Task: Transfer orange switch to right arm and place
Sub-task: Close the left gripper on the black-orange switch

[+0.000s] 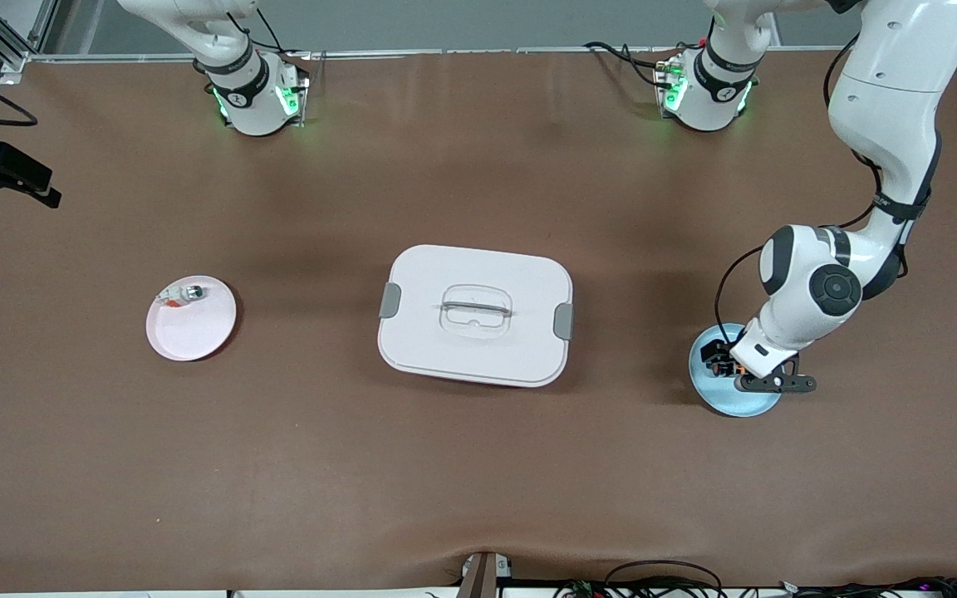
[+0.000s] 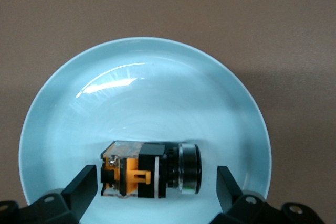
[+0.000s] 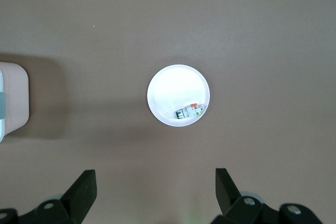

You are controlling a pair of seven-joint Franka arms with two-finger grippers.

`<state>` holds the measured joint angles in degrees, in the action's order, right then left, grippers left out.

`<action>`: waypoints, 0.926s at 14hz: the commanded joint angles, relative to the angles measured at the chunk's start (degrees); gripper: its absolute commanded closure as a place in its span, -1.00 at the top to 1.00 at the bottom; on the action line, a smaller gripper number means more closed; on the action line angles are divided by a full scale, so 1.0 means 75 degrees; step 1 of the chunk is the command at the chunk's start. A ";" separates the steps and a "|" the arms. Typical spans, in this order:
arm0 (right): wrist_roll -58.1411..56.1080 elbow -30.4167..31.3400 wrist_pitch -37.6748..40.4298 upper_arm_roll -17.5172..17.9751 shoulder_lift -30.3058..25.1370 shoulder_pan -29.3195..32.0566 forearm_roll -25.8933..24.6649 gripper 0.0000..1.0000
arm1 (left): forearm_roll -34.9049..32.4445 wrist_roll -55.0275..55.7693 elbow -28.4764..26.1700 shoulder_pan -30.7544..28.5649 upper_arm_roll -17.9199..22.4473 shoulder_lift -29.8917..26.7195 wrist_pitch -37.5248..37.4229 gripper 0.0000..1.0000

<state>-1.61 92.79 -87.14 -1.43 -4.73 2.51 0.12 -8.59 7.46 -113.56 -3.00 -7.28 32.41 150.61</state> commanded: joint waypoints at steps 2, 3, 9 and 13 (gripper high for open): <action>-0.0090 0.0120 -0.0042 0.0097 -0.0119 0.0134 -0.0110 1.00 | -0.0202 -0.0010 0.0187 -0.0011 0.0021 0.0249 0.0216 1.00; -0.0090 0.0120 -0.0042 0.0097 -0.0119 0.0145 -0.0110 1.00 | -0.0202 -0.0010 0.0246 -0.0011 0.0033 0.0307 0.0216 1.00; -0.0090 0.0120 -0.0042 0.0097 -0.0119 0.0145 -0.0087 1.00 | -0.0202 -0.0010 0.0281 0.0001 0.0033 0.0331 0.0216 1.00; -0.0090 0.0120 -0.0135 0.0097 -0.0119 0.0145 -0.0063 1.00 | -0.0202 -0.0010 0.0352 -0.0010 0.0045 0.0390 0.0216 0.77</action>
<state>-1.61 92.79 -87.38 -1.43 -4.73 2.51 0.12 -8.86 7.38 -111.81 -3.01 -7.15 34.54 151.70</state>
